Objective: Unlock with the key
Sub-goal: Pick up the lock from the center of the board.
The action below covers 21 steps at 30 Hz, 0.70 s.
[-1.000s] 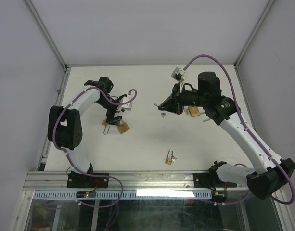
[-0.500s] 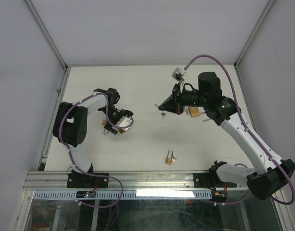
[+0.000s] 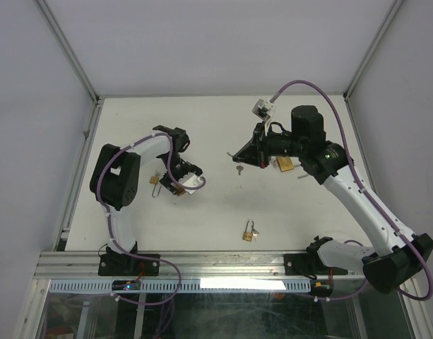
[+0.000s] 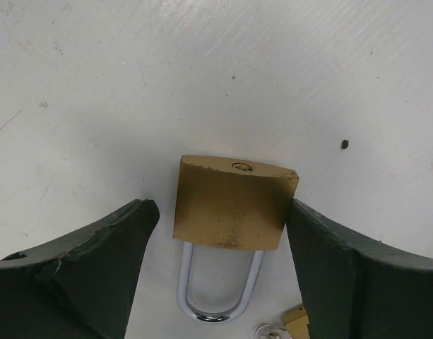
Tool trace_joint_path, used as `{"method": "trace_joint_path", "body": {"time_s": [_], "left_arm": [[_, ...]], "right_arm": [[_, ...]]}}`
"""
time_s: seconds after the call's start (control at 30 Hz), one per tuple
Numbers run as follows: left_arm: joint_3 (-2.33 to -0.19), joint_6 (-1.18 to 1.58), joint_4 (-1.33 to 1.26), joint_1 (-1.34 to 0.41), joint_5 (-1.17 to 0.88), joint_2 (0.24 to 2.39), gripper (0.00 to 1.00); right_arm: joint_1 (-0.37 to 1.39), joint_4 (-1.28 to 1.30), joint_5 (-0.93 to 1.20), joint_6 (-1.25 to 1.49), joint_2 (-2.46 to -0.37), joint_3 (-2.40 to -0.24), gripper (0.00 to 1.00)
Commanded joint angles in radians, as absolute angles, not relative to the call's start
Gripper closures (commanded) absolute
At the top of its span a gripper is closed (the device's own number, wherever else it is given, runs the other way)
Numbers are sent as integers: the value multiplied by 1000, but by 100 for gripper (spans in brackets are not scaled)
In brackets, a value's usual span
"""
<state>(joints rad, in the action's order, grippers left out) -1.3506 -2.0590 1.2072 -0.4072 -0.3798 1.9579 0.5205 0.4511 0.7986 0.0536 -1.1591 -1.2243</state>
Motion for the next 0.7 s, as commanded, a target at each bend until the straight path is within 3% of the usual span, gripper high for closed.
{"method": "trace_joint_path", "body": {"time_s": [0.0, 0.1, 0.2, 0.27, 0.3, 0.4, 0.67], "left_arm": [[-1345, -2103, 1213, -426, -285, 2007, 23], [-1314, -2108, 1169, -428, -279, 1993, 28], [-1301, -2103, 1151, -435, -316, 1974, 43], [-1292, -2101, 1149, -440, -336, 1962, 58], [-1285, -2095, 1144, -443, -345, 1954, 73], [-1281, -2049, 1125, -443, -384, 1937, 100], [-1208, -1832, 915, -417, -599, 1748, 100]], "right_arm": [[516, 424, 799, 57, -1126, -1249, 100], [516, 417, 799, 57, -1121, -1250, 100], [516, 416, 798, 55, -1118, -1251, 100], [516, 421, 793, 56, -1118, -1248, 100], [516, 425, 788, 56, -1117, -1247, 100], [516, 442, 765, 63, -1119, -1242, 100], [485, 516, 672, 152, -1153, -1225, 100]]}}
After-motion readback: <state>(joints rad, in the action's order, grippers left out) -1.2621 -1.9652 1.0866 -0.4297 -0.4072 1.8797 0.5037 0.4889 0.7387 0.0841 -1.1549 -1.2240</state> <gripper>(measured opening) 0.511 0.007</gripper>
